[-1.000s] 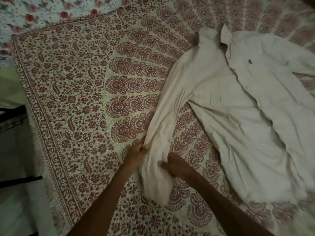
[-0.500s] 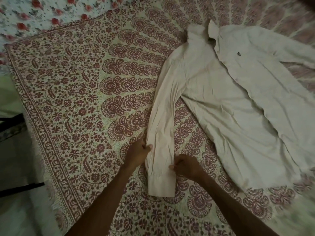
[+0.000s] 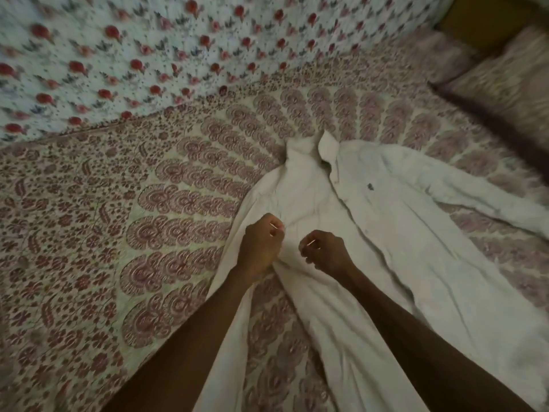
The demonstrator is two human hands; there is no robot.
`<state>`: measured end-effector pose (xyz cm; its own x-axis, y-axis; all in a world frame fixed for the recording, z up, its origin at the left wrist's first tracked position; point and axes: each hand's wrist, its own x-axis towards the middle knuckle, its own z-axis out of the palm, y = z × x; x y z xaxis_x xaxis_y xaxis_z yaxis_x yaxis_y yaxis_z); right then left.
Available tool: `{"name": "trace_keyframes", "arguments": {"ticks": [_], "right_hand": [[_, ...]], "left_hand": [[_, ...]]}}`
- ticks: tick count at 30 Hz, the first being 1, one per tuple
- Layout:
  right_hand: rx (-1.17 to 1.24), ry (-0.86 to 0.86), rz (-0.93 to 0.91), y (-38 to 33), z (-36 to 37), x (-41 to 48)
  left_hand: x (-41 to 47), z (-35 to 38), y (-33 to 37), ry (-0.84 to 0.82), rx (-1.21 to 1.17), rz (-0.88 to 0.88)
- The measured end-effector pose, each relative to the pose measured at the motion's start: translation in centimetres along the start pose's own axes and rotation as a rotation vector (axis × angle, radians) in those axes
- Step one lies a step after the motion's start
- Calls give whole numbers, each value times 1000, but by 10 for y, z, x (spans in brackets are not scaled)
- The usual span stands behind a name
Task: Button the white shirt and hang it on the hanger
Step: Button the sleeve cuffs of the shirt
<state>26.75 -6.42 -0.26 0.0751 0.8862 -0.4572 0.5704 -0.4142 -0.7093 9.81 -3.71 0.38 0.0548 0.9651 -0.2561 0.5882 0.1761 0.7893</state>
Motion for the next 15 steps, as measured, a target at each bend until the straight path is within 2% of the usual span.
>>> {"name": "trace_keyframes", "arguments": {"ticks": [4,6,10,12,15], "right_hand": [[-105,47,-37,14,-64,72],[-191,69,-70,25,-94,100],[-330,58,-113,48,-132,143],[-363,52,-144,56,-144,164],[-350,71,-191,56,-161,193]], "left_hand": [[70,32,29,110,89,6],[104,50,36,187,190,28],[152,78,44,342,466,-55],[171,89,47,400,527,-55],[207,99,50,337,497,-93]]}}
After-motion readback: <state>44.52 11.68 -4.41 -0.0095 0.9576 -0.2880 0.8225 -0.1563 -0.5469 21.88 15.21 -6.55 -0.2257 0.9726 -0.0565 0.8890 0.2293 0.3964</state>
